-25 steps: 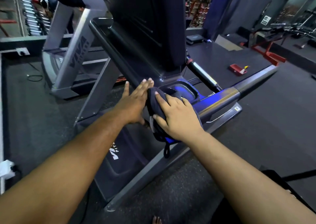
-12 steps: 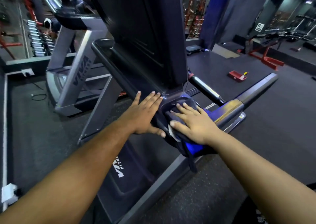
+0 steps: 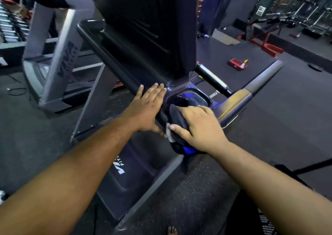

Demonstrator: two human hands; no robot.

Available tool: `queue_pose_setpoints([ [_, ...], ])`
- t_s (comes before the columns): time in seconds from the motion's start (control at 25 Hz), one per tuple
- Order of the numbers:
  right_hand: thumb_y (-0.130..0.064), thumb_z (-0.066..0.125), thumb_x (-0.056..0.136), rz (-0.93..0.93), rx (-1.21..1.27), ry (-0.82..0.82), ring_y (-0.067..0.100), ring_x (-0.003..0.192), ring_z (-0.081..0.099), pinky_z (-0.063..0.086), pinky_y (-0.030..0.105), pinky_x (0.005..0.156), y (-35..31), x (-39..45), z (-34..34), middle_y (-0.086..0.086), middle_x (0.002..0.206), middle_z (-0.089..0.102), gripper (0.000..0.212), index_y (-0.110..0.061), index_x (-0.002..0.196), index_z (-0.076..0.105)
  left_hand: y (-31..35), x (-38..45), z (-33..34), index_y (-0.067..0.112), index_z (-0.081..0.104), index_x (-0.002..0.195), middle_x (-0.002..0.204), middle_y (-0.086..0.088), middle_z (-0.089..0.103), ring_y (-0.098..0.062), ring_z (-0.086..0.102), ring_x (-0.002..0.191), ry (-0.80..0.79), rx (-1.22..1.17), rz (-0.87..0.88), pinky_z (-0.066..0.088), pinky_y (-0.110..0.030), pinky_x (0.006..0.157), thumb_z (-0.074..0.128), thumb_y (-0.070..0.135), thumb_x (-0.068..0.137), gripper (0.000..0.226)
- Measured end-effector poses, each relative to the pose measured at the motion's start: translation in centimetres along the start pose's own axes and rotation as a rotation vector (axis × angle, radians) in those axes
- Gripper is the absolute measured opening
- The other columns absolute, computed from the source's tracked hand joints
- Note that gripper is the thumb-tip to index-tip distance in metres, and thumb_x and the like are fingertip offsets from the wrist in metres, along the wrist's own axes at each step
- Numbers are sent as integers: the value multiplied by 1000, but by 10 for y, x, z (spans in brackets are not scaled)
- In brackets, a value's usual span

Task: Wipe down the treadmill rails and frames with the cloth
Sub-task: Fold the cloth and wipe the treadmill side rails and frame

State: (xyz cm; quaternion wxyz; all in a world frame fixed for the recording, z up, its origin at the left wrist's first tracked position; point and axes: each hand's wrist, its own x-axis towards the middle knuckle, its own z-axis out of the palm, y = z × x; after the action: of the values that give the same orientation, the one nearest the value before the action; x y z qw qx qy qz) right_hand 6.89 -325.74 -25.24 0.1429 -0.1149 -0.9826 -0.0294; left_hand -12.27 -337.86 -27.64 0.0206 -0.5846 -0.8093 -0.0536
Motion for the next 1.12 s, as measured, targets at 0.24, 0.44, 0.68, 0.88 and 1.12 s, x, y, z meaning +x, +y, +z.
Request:
queue_pose_setpoints([
  [0.24,-62,34,94,366,-238,-38,31,89,65,36,45,86,-50,34,18,7,92,69,52,-18,95,60,-7,3,6,11,-13,156,166,-5,-15,-20,-16,153,20,1,31,-14,-50,122,83,57,63,141],
  [0.44,-62,34,97,33,-85,30,24,105,63,40,45,93,-7,1,5,-1,104,67,51,-20,110,60,-9,-1,3,12,-12,156,167,-5,-13,-19,-15,153,-2,8,65,-12,-50,122,87,59,55,150],
  [0.68,-61,36,93,312,-165,0,23,104,62,37,47,100,-26,12,15,-3,98,69,47,-23,97,64,-11,1,8,13,-13,156,166,-4,-16,-18,-19,152,10,-32,53,-16,-51,121,86,62,55,151],
  [0.88,-67,30,96,92,-67,-6,15,130,51,29,51,111,1,-11,10,-7,133,61,61,-26,133,55,-9,-1,5,12,-13,156,166,-4,-16,-18,-20,152,5,-27,66,-18,-50,120,84,67,53,152],
  [1.12,-67,33,96,270,11,-458,12,153,-12,-1,67,117,60,48,-5,-9,167,-7,77,-34,159,2,-9,1,1,13,-19,155,164,-4,-23,-18,-26,150,-32,-45,54,-19,-51,120,81,74,50,157],
])
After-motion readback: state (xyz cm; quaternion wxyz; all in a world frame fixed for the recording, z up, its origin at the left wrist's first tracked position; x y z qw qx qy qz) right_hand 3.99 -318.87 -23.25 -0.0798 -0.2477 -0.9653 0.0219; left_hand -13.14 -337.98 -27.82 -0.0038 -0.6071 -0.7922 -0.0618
